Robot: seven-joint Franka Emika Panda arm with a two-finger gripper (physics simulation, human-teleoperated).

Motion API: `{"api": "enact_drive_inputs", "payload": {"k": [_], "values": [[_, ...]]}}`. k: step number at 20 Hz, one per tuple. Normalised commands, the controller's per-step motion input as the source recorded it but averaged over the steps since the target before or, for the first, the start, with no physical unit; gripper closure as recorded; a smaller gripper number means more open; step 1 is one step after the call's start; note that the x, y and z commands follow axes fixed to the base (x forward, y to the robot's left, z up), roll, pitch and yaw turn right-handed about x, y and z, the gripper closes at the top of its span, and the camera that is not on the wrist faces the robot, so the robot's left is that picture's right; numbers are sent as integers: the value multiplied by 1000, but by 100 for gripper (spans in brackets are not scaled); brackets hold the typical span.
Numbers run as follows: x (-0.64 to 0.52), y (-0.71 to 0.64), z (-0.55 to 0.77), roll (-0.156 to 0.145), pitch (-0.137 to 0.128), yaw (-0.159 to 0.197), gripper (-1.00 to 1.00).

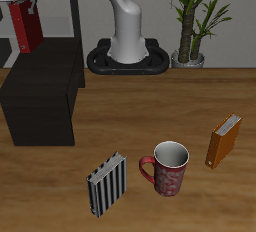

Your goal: Place the red book upright on top of the shelf

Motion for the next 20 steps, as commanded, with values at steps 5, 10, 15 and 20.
{"api": "enact_drive_inputs", "payload": {"k": [5, 10, 15, 20], "values": [[71, 188, -344, 103, 49, -26, 100], [89, 156, -335, 10, 61, -30, 100], [97, 47, -225, -24, 36, 16, 100], [104, -50, -197, -93, 58, -2, -100]]}}
